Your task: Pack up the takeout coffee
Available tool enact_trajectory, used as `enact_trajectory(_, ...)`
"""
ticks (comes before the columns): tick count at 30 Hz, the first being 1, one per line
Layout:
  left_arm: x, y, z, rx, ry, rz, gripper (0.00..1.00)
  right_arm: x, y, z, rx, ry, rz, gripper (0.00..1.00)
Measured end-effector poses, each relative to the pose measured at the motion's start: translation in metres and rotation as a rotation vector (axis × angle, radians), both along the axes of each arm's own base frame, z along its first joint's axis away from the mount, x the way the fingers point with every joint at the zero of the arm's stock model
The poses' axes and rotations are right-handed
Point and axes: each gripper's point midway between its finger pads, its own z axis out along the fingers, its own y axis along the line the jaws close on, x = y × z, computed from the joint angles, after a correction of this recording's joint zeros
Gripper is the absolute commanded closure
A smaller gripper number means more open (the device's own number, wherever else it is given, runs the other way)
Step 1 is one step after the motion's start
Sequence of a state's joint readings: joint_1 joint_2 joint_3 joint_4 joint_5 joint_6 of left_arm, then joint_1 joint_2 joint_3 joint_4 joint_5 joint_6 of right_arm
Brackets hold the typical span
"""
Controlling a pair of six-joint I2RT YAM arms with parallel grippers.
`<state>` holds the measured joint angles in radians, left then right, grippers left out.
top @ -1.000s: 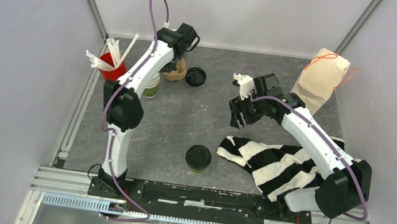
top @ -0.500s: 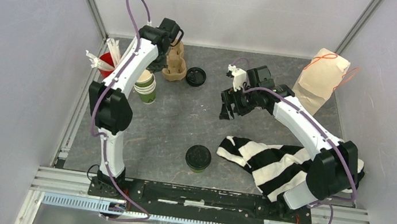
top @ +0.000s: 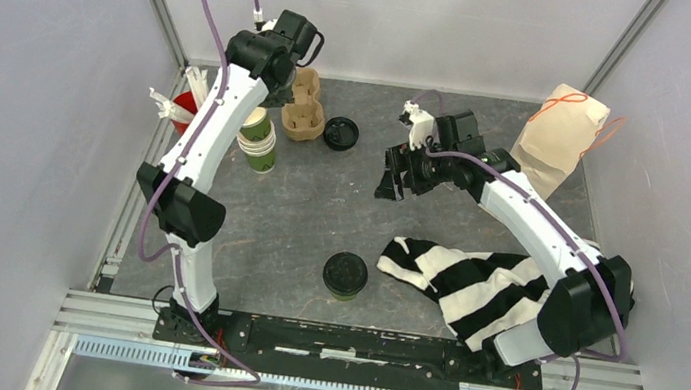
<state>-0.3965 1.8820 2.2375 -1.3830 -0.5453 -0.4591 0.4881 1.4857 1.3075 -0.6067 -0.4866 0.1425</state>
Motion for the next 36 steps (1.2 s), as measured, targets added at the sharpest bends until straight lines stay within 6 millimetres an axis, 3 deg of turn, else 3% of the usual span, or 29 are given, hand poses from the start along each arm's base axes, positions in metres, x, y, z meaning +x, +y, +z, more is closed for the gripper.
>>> enact_trajectory(5,-0.030,-0.018,0.027,-0.070,-0.069,-0.090,0.98,-0.011,-0.009,0.020,0.012,-0.048,-0.013,0.13)
enact_trajectory(7,-0.052,-0.040,0.027,-0.091,-0.080,-0.174,0.98,-0.021,-0.016,0.023,0.012,-0.061,-0.024,0.13)
enact_trajectory(9,-0.077,-0.076,0.019,-0.094,-0.069,-0.295,0.98,-0.036,-0.027,0.024,0.010,-0.064,-0.042,0.13)
enact_trajectory(13,-0.112,-0.150,-0.024,-0.056,0.011,-0.476,0.98,-0.061,-0.044,0.026,0.017,-0.083,-0.082,0.12)
enact_trajectory(19,-0.138,-0.216,-0.102,0.096,0.119,-0.570,0.98,-0.100,-0.072,0.030,0.050,-0.132,-0.152,0.11)
enact_trajectory(23,-0.149,-0.229,-0.132,0.138,0.166,-0.589,0.98,-0.118,-0.086,0.027,0.058,-0.137,-0.197,0.10)
enact_trajectory(29,-0.153,-0.231,-0.150,0.110,0.192,-0.572,0.93,-0.131,-0.098,0.031,0.076,-0.146,-0.250,0.10)
enact_trajectory(35,-0.162,-0.230,-0.171,0.097,0.238,-0.581,0.73,-0.136,-0.102,0.032,0.080,-0.145,-0.263,0.10)
enact_trajectory(36,-0.163,-0.231,-0.172,0.090,0.242,-0.583,0.66,-0.136,-0.102,0.032,0.080,-0.144,-0.263,0.10)
